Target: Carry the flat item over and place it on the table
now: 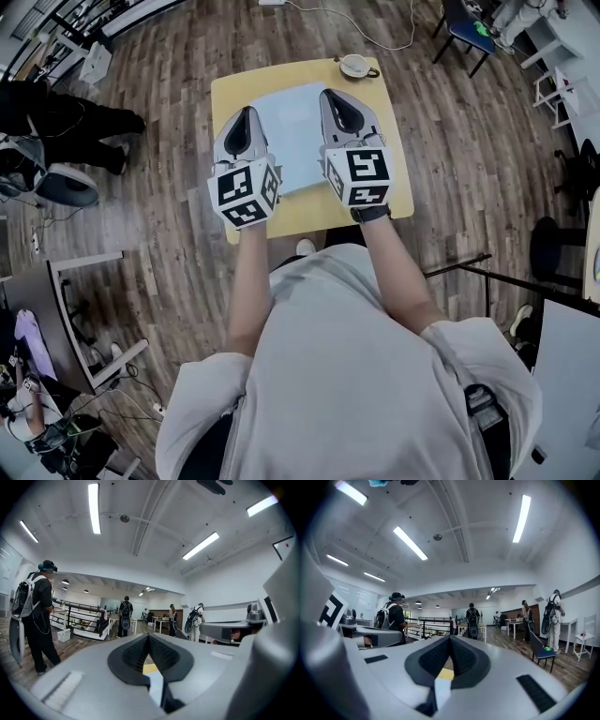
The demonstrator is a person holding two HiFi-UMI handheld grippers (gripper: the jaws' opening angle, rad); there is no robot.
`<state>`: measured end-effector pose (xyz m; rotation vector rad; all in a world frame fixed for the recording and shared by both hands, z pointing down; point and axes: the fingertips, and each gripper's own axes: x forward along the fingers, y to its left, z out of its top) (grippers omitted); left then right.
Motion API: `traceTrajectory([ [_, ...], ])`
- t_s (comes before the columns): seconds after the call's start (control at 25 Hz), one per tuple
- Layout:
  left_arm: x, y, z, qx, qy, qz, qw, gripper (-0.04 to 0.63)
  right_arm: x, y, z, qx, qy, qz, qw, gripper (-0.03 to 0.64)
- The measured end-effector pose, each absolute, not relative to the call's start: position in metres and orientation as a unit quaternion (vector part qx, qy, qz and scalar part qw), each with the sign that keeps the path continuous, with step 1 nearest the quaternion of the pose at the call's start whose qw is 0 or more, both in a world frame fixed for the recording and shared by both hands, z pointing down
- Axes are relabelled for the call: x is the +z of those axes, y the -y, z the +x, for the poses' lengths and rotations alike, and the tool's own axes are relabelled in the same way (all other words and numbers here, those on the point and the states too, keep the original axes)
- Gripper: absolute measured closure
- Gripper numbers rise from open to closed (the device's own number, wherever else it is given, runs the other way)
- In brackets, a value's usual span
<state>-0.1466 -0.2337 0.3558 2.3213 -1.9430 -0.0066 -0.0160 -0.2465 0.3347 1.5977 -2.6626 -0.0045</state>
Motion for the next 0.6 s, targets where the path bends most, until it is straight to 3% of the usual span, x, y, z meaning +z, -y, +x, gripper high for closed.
traceTrajectory([
  [0.6,0.394,0.265,-0.132,0.04,0.639,0.765,0.072,0.586,0.375,0.29,0.001,0.029,0.853,0.52,0.038,0.604],
])
